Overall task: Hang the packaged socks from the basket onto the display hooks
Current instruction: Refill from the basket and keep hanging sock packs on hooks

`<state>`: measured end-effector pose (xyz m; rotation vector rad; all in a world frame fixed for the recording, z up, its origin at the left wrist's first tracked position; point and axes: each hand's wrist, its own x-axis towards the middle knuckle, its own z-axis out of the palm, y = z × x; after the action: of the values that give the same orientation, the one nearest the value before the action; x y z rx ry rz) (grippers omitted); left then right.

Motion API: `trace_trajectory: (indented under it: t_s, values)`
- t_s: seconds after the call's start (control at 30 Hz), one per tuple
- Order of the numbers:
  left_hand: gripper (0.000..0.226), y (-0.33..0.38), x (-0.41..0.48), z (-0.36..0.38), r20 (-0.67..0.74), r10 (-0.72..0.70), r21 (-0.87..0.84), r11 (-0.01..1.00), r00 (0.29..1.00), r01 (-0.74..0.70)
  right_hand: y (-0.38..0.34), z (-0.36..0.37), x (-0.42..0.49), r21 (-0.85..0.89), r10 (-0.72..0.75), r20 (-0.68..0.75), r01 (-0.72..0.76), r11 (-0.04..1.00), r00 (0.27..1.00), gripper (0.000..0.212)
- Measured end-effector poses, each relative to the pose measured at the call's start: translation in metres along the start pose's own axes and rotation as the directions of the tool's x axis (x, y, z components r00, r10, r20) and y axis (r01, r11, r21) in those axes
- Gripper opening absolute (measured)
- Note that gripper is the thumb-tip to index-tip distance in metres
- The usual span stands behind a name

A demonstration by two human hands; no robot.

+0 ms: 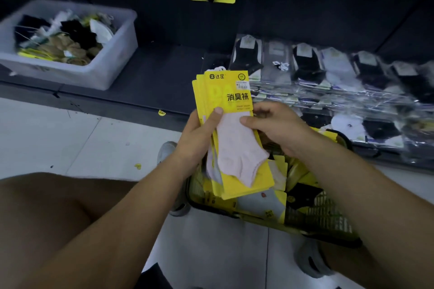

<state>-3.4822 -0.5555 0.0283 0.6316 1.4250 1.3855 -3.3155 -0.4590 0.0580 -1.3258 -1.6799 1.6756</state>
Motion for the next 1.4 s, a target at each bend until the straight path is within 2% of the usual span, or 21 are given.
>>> trace_trajectory:
  t_s: [0.1, 0.17, 0.23, 0.3, 0.4, 0.57, 0.63, 0.7, 0.8, 0.9, 1.03, 1.1, 1.17, 1.27, 1.4]
  values:
    - [0.047, 0.025, 0.006, 0.006, 0.033, 0.079, 0.045, 0.996, 0.996, -0.08, -0.033, -0.014, -0.007, -0.06, -0.039, -0.01, 0.038, 0.997, 0.999, 0.021]
    - [0.033, 0.05, 0.008, 0.013, 0.063, 0.142, 0.061, 0.987, 0.988, -0.146, -0.063, -0.023, -0.01, -0.135, -0.112, -0.083, 0.1, 0.986, 0.99, 0.035]
    - [0.027, 0.079, 0.011, 0.022, 0.11, 0.208, 0.062, 0.974, 0.972, -0.216, -0.095, -0.03, -0.012, -0.185, -0.231, -0.171, 0.199, 0.962, 0.958, 0.041]
    - [0.031, 0.111, 0.013, 0.031, 0.125, 0.28, 0.045, 0.957, 0.952, -0.287, -0.123, -0.036, -0.011, -0.181, -0.336, -0.237, 0.298, 0.937, 0.912, 0.037]
    - [0.038, 0.157, 0.017, 0.041, 0.146, 0.377, 0.005, 0.924, 0.915, -0.381, -0.161, -0.048, -0.006, -0.115, -0.406, -0.275, 0.39, 0.914, 0.871, 0.038]
    - [0.058, 0.2, 0.035, 0.055, 0.147, 0.442, -0.015, 0.895, 0.885, -0.445, -0.207, -0.072, 0.004, 0.025, -0.391, -0.226, 0.407, 0.913, 0.892, 0.02]
    - [0.059, 0.207, 0.044, 0.062, 0.134, 0.463, -0.015, 0.885, 0.876, -0.466, -0.221, -0.082, 0.009, -0.032, -0.45, -0.292, 0.461, 0.887, 0.844, 0.025]
    - [0.051, 0.213, 0.053, 0.068, 0.147, 0.48, 0.012, 0.874, 0.865, -0.486, -0.238, -0.091, 0.013, -0.128, -0.555, -0.359, 0.549, 0.826, 0.751, 0.029]
    - [0.034, 0.218, 0.065, 0.074, 0.153, 0.512, 0.07, 0.848, 0.845, -0.526, -0.263, -0.099, 0.018, -0.191, -0.655, -0.365, 0.635, 0.749, 0.662, 0.018]
    - [0.031, 0.218, 0.076, 0.078, 0.133, 0.527, 0.071, 0.84, 0.839, -0.538, -0.279, -0.106, 0.027, -0.273, -0.676, -0.311, 0.619, 0.737, 0.668, 0.004]
    - [0.029, 0.219, 0.084, 0.082, 0.137, 0.531, 0.088, 0.834, 0.836, -0.544, -0.291, -0.117, 0.033, -0.295, -0.628, -0.223, 0.563, 0.772, 0.746, 0.011]
    - [0.03, 0.22, 0.088, 0.085, 0.139, 0.533, 0.099, 0.831, 0.835, -0.547, -0.294, -0.122, 0.035, -0.31, -0.616, -0.202, 0.547, 0.778, 0.762, 0.01]
    - [0.031, 0.221, 0.09, 0.09, 0.137, 0.534, 0.084, 0.833, 0.835, -0.546, -0.295, -0.127, 0.038, -0.308, -0.62, -0.225, 0.548, 0.777, 0.752, 0.011]
    - [0.046, 0.224, 0.091, 0.095, 0.131, 0.537, 0.043, 0.837, 0.833, -0.546, -0.298, -0.135, 0.046, -0.26, -0.611, -0.328, 0.553, 0.792, 0.721, 0.015]
    - [0.052, 0.234, 0.096, 0.092, 0.072, 0.579, 0.055, 0.811, 0.812, -0.583, -0.309, -0.148, 0.057, -0.299, -0.608, -0.445, 0.531, 0.793, 0.658, 0.02]
